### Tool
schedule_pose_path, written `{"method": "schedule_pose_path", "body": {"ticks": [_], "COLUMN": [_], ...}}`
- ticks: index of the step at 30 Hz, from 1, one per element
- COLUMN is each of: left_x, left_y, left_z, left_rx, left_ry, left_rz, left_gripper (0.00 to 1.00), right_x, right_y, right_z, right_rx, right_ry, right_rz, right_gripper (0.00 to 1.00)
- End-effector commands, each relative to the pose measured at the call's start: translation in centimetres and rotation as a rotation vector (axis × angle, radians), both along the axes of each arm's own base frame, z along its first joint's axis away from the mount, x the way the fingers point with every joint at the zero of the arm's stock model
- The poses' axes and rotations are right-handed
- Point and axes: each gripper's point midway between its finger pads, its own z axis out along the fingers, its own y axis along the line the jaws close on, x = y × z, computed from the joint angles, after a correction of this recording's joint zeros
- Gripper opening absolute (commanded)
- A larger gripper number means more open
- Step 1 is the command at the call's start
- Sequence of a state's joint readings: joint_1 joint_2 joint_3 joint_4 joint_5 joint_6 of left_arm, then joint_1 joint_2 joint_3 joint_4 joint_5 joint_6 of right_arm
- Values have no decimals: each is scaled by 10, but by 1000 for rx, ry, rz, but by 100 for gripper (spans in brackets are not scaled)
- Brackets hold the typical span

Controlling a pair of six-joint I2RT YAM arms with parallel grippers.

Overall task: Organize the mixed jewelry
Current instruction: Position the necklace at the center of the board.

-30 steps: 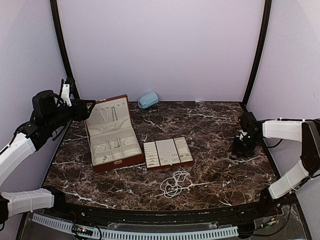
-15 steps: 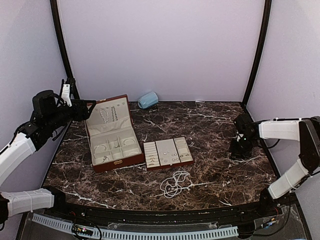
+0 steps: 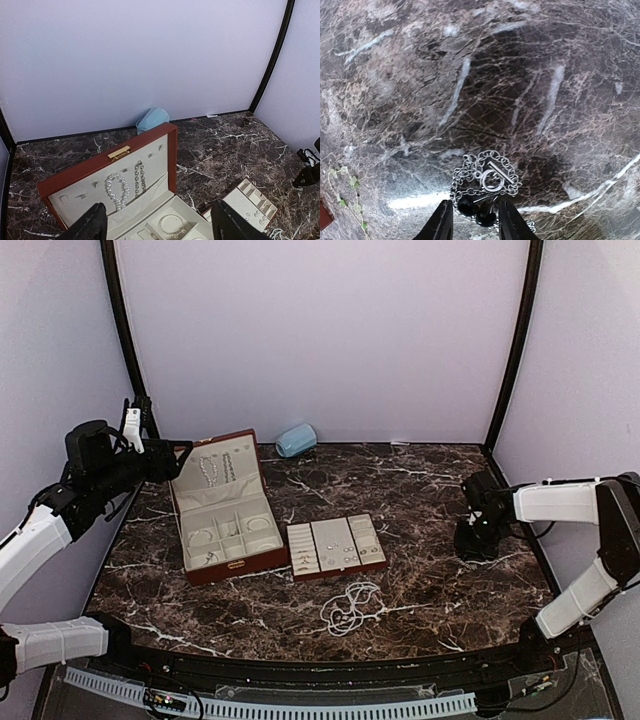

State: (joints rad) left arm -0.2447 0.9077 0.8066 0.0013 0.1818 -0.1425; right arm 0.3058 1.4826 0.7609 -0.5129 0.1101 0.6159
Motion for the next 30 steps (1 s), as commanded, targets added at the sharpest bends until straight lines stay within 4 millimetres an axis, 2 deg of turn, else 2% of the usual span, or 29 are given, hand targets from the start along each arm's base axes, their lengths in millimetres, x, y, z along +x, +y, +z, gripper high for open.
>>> {"method": "schedule_pose_path", "body": {"ticks": [1,6,15,18,26,28,30], "left_x": [-1,-1,-1,0,2,2,2], "left_y": [-1,0,0,0,-2,-2,-5], "left_z": [1,1,-1,-3,-10,-10,-11], "left_rx": [-14,-14,-11,-10,-7,-4,-6], "left_ry": [-8,-8,-3,-1,18,15,11], "left_rz": [-8,-7,-6,-5,-9,-15,-32], "left_gripper": [74,74,74,74,74,74,74], "right_x": [-3,-3,-1,2,-5,-10,-13], "right_y": [-8,-3,32,55,144,158,164], "right_z": [-8,-14,-12,-2,28,34,40], "right_rx": [-54,-33,-26,-11,128,153,168], "right_ry": [11,12,-2,-32,-70,-71,-75], "right_rz": [-34,-27,65,117,321,357,369], "right_gripper": [33,29,18,17,16,16,16]}}
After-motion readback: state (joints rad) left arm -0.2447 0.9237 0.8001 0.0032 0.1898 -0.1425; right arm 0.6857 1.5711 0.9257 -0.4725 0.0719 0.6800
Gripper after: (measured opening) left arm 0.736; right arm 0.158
